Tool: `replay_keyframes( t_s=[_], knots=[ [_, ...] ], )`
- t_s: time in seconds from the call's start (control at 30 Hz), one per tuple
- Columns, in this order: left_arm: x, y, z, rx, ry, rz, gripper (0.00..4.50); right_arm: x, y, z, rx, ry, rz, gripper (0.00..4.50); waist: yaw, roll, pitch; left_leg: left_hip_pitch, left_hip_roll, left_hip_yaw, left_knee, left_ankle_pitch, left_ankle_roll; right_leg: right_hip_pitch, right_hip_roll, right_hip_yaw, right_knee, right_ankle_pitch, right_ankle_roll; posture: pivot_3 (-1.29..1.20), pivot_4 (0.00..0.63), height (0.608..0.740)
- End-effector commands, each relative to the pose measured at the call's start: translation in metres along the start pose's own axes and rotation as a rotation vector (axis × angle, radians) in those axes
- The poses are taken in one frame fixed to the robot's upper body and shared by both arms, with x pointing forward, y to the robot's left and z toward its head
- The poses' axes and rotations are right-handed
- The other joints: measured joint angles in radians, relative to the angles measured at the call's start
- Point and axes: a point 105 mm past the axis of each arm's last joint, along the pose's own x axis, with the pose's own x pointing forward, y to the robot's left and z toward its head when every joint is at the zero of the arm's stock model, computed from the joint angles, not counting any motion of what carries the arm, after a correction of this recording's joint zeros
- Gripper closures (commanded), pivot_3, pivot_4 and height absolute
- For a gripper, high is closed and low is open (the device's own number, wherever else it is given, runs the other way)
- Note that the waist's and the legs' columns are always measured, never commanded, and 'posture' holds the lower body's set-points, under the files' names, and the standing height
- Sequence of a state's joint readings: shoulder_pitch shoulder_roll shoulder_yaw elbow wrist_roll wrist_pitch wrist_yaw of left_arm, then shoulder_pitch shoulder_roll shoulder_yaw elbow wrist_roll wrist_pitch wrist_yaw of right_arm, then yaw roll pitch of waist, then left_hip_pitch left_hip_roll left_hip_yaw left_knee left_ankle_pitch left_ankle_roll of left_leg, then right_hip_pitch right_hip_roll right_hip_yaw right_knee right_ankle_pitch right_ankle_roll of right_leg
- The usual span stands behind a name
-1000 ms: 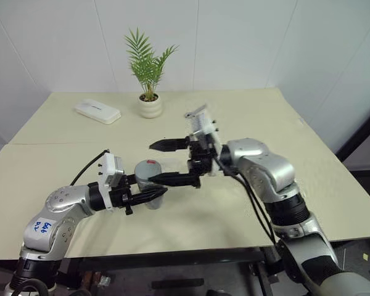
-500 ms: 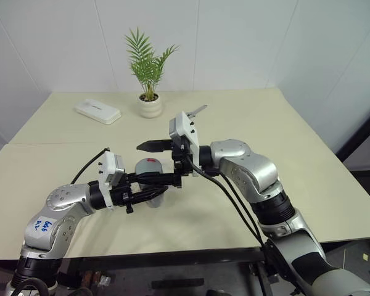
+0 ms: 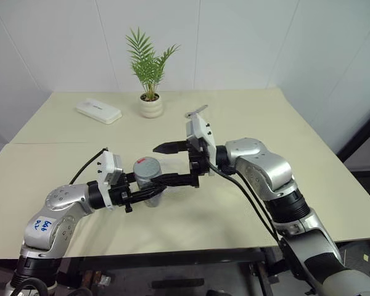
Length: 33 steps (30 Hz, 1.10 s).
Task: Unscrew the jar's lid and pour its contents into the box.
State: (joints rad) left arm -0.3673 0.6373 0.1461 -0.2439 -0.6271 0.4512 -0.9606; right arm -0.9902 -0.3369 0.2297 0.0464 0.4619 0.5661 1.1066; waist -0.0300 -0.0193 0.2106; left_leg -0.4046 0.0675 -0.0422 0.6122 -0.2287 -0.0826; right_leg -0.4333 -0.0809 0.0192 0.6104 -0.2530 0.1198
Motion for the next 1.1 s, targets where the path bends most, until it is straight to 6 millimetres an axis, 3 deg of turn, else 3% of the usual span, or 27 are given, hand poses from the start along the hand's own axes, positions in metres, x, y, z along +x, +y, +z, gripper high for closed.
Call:
replay_keyframes(
  t_s=[0.03, 0.47, 0.8, 1.1],
  knots=[
    [0.001, -0.006, 0.014, 0.054, -0.044, -0.043, 2.57, -0.006, 0.005, 0.014, -0.035, -0.048, 0.019, 0.02, -0.002, 0.0, 0.0, 0.0, 0.0, 0.0, 0.0, 0.0, 0.0, 0.0, 0.0, 0.0, 0.0, 0.0, 0.0, 0.0, 0.15, 0.74],
    [-0.003, -0.006, 0.012, 0.053, -0.032, -0.039, 2.57, 0.004, 0.019, 0.038, -0.013, -0.137, 0.113, 0.02, -0.001, 0.0, 0.0, 0.0, 0.0, 0.0, 0.0, 0.0, 0.0, 0.0, 0.0, 0.0, 0.0, 0.0, 0.0, 0.0, 0.15, 0.74],
    [0.0, -0.004, 0.012, 0.053, -0.032, -0.049, 2.57, 0.037, 0.014, 0.036, -0.035, -0.08, 0.074, 0.02, 0.0, 0.0, 0.0, 0.0, 0.0, 0.0, 0.0, 0.0, 0.0, 0.0, 0.0, 0.0, 0.0, 0.0, 0.0, 0.0, 0.15, 0.74],
    [0.002, -0.003, 0.012, 0.055, -0.034, -0.049, 2.57, 0.041, 0.01, 0.027, -0.03, -0.034, 0.046, 0.02, -0.001, 0.0, 0.0, 0.0, 0.0, 0.0, 0.0, 0.0, 0.0, 0.0, 0.0, 0.0, 0.0, 0.0, 0.0, 0.0, 0.15, 0.74]
  ],
)
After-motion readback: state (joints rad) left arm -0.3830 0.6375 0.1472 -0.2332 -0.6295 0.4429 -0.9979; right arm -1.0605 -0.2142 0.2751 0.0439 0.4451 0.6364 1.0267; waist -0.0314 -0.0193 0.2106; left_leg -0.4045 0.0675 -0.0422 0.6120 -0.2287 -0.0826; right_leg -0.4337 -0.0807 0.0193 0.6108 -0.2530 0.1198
